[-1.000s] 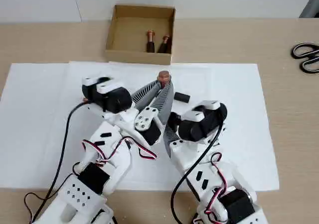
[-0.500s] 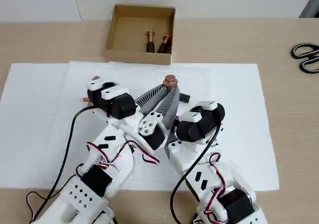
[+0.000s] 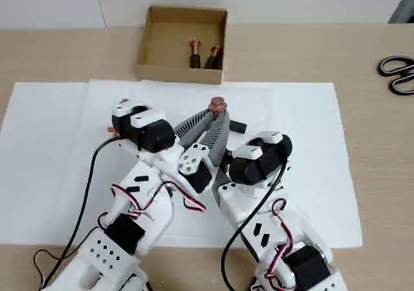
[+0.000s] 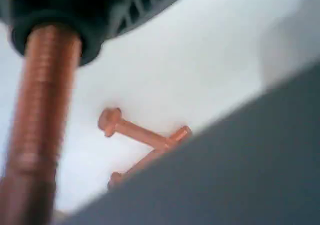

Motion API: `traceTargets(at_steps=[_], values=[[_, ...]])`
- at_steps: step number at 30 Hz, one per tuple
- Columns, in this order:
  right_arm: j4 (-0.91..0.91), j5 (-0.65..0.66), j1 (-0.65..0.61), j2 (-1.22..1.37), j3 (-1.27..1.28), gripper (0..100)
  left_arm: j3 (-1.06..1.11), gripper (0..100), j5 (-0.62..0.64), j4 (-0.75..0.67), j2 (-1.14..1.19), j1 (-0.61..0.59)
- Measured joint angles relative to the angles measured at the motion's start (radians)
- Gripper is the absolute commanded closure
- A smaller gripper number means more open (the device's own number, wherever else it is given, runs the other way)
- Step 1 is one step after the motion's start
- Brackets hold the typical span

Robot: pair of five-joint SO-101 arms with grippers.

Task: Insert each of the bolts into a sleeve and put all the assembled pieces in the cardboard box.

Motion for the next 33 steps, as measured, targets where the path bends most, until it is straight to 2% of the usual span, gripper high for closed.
traceTargets(at_steps=[12, 19, 25, 33], values=[[0.0, 0.0, 0.0, 0.0, 0.002, 99.5, 0.04, 99, 0.002, 0.0, -0.002, -0.005], [0.002, 0.0, -0.002, 0.002, 0.005, 99.5, 0.071, 99, -0.063, 0.002, -0.006, -0.002], [0.003, -0.002, 0.005, 0.003, 0.006, 99.5, 0.068, 99, -0.068, 0.126, -0.018, 0.038], [0.003, -0.002, 0.005, 0.003, 0.008, 99.5, 0.058, 99, -0.069, 0.18, -0.023, 0.038]])
